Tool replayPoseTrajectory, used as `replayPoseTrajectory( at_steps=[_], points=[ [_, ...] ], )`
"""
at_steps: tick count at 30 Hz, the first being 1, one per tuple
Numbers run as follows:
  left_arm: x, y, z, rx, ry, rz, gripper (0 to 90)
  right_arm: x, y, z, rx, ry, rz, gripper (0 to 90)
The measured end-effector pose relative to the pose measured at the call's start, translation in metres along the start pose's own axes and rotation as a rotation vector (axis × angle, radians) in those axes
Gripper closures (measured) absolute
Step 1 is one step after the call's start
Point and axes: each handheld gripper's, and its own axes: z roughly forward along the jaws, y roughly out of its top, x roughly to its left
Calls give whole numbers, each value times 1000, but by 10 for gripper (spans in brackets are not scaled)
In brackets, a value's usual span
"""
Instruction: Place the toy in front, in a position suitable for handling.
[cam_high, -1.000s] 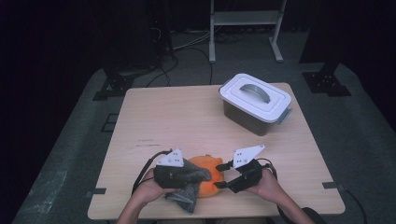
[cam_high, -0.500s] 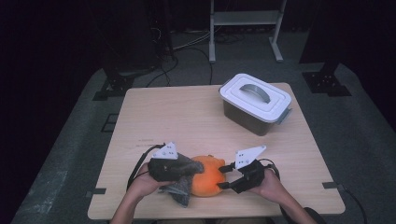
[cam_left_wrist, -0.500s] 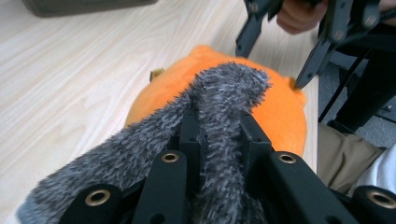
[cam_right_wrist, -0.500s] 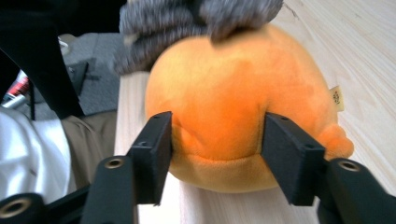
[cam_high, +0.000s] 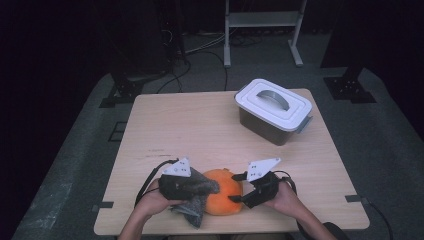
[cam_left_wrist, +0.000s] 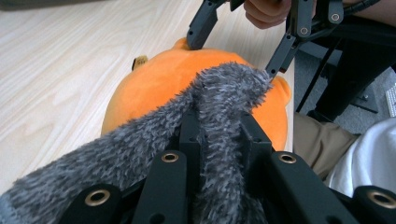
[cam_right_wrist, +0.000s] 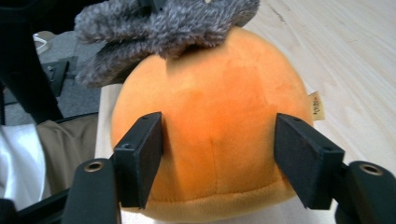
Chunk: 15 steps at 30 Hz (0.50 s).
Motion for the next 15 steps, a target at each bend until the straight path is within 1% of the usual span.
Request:
replayPoseTrajectory(
  at_steps=[1,2,9,10,13,15],
  points=[
    [0,-1,0,-7,-1,-9,752,0,-1,0,1,3,-5,342],
    [0,-3,-1,-7,-2,-9,752,0,-1,0,4,5,-15,345],
    [5,-12,-10,-10,23,-44,752,1,-3,-1,4,9,-36,346],
    [6,-12,-12,-5,27,-40,751,1,-2,-1,5,9,-36,346],
    [5,-9,-13,-3,42,-43,757,2,-2,0,9,9,-44,345],
    [4,-4,-12,5,54,-29,757,2,-1,0,12,12,-43,345]
  ],
)
